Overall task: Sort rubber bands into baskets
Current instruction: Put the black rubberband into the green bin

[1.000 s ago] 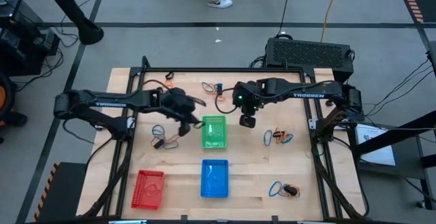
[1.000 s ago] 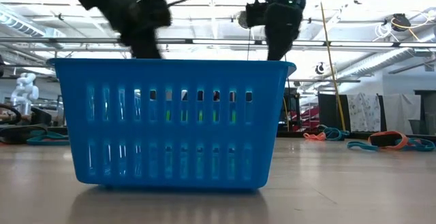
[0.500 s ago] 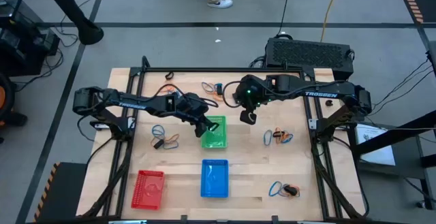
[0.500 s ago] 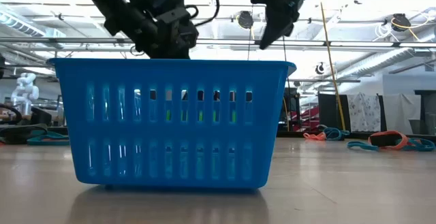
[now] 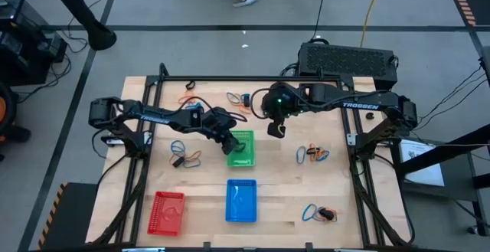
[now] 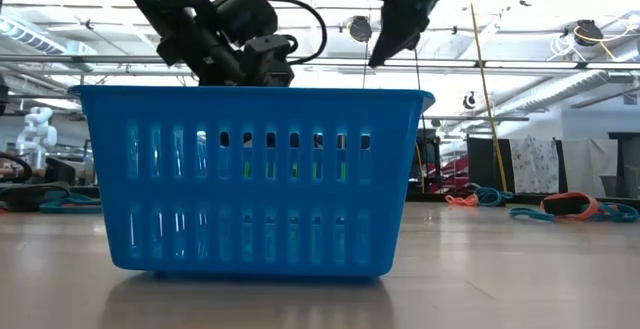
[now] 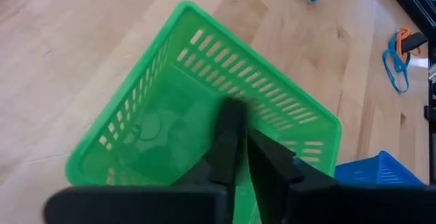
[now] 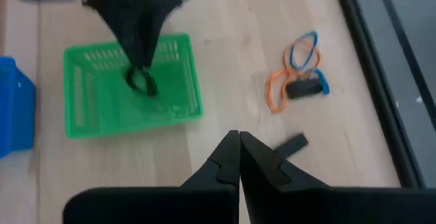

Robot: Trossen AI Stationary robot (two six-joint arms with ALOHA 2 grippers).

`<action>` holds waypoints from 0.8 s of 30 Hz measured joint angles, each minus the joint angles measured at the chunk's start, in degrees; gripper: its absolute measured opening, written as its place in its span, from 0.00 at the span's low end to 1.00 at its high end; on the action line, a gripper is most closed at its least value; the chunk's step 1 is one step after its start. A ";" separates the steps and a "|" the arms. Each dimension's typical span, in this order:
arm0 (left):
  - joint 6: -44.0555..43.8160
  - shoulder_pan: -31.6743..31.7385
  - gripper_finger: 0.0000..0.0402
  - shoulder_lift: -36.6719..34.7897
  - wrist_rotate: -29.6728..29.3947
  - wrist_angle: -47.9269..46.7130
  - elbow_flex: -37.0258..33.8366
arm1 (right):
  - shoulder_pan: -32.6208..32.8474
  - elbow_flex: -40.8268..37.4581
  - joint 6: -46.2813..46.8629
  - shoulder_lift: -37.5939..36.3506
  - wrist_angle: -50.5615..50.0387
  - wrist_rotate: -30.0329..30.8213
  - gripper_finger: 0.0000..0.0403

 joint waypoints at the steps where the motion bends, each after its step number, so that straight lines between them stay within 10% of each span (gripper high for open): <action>1: 0.00 0.00 0.15 0.00 0.00 -0.01 0.00 | 0.00 0.00 -0.02 0.00 0.55 0.00 0.00; 10: 4.03 0.15 0.26 -2.73 2.16 -2.85 1.67 | 0.00 0.00 -0.53 0.03 -2.14 0.11 0.00; 24: 9.64 0.11 0.26 -17.64 -8.08 -37.88 8.61 | 0.00 -0.02 -3.01 0.03 -2.78 0.02 0.00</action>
